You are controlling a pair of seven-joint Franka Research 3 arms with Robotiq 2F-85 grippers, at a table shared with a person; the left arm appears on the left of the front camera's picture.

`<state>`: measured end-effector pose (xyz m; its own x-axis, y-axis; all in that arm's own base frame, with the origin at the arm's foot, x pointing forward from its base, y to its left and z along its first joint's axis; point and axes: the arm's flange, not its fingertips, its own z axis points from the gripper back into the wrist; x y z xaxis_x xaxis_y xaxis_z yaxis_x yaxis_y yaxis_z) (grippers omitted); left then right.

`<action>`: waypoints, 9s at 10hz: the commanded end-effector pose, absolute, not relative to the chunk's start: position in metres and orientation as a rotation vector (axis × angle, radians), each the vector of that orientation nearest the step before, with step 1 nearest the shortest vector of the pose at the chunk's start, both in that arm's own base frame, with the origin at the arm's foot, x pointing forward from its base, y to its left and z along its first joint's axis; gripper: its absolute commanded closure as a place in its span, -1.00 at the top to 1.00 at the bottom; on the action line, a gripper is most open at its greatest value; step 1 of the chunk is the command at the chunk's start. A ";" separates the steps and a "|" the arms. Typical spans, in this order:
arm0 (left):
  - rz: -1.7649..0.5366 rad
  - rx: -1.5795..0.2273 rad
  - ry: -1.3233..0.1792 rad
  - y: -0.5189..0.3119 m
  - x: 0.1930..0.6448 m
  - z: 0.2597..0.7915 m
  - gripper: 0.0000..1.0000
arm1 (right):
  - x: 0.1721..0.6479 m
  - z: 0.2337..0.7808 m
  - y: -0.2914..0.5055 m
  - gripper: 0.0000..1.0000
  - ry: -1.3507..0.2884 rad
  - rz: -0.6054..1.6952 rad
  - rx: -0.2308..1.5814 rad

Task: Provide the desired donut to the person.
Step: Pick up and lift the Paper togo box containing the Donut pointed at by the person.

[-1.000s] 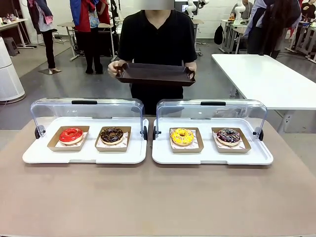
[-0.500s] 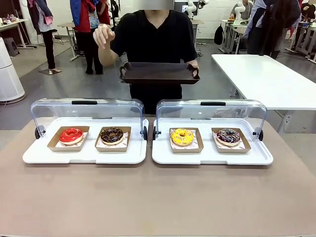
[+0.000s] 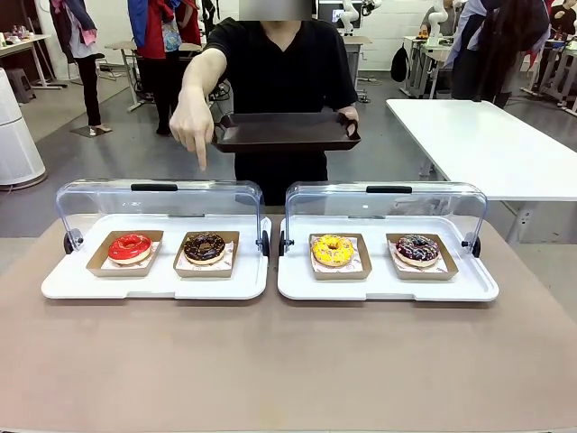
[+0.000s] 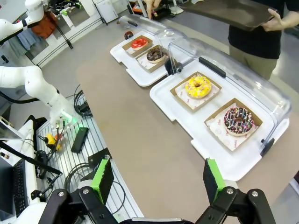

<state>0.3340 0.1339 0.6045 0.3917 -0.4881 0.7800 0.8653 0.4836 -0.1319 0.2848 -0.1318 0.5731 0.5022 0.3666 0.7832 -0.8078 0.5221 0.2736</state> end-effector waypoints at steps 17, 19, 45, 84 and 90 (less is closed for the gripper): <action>-1.406 0.055 -0.385 -0.068 0.362 0.620 1.00 | 0.287 0.574 -0.132 1.00 -0.752 0.794 0.715; -1.509 0.141 -0.261 -0.138 0.379 0.557 1.00 | 0.287 0.574 -0.132 1.00 -0.752 0.794 0.715; -1.663 0.046 -0.127 -0.207 0.453 0.363 1.00 | 0.287 0.574 -0.132 1.00 -0.752 0.794 0.715; -1.523 0.118 -0.046 -0.216 0.400 0.418 -1.00 | 0.287 0.574 -0.132 1.00 -0.752 0.794 0.715; -1.555 0.179 -0.145 -0.215 0.311 0.559 -1.00 | 0.287 0.574 -0.132 1.00 -0.752 0.794 0.715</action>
<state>0.3106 -0.2138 0.5485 -0.0143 -0.9997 -0.0222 0.9829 -0.0181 0.1832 0.2855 -0.1329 0.5719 0.5041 0.3740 0.7785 -0.8076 0.5236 0.2714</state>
